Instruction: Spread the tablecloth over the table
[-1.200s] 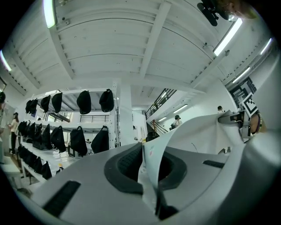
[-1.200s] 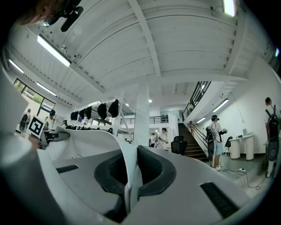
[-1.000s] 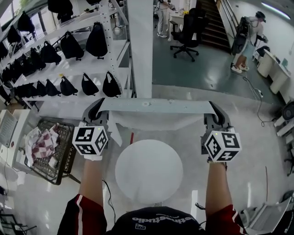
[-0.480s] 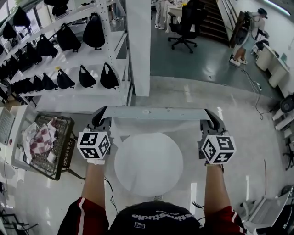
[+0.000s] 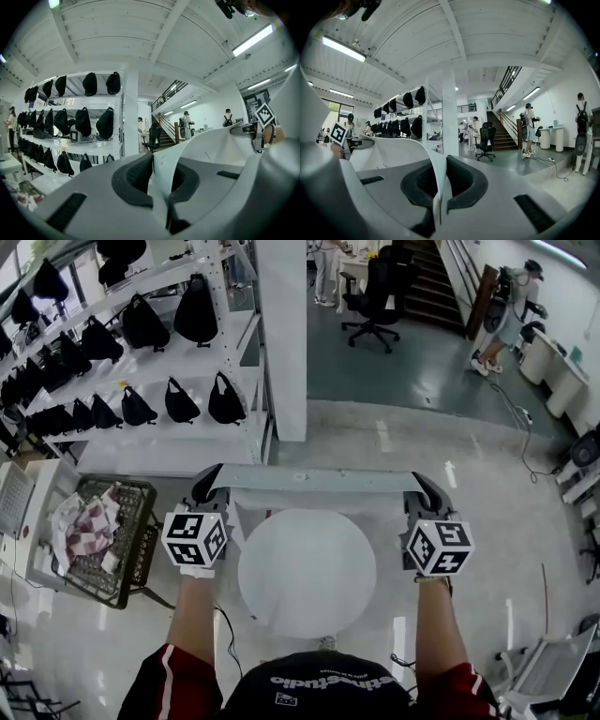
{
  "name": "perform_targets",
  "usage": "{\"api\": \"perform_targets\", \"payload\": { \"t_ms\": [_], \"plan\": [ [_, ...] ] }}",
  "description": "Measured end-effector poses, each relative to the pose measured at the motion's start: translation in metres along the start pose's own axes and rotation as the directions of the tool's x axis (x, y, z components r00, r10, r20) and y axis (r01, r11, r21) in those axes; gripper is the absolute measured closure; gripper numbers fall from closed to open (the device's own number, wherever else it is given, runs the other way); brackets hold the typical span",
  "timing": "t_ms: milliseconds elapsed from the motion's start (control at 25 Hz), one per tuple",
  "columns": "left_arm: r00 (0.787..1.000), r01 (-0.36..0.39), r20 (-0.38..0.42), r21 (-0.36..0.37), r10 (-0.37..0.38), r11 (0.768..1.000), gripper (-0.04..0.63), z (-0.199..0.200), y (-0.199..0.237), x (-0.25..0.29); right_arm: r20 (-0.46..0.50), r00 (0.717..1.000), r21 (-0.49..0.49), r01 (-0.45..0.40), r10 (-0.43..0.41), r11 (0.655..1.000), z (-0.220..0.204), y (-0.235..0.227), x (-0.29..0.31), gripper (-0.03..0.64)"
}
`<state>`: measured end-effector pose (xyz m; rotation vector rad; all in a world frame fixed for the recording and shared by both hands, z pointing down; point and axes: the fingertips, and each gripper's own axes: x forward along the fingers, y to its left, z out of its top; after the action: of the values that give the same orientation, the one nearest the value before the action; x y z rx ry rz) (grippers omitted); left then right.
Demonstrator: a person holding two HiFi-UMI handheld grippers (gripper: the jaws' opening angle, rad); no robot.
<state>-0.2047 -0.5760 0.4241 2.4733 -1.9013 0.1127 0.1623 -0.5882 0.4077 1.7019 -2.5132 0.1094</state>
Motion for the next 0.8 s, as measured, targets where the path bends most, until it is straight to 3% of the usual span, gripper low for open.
{"api": "perform_targets", "payload": {
  "t_ms": [800],
  "plan": [
    [0.995,0.069,-0.081,0.070,-0.063,0.995,0.568,-0.045,-0.018,-0.059,-0.088,0.996,0.021,0.017,-0.015,1.000,-0.048,0.029,-0.063,0.588]
  ]
}}
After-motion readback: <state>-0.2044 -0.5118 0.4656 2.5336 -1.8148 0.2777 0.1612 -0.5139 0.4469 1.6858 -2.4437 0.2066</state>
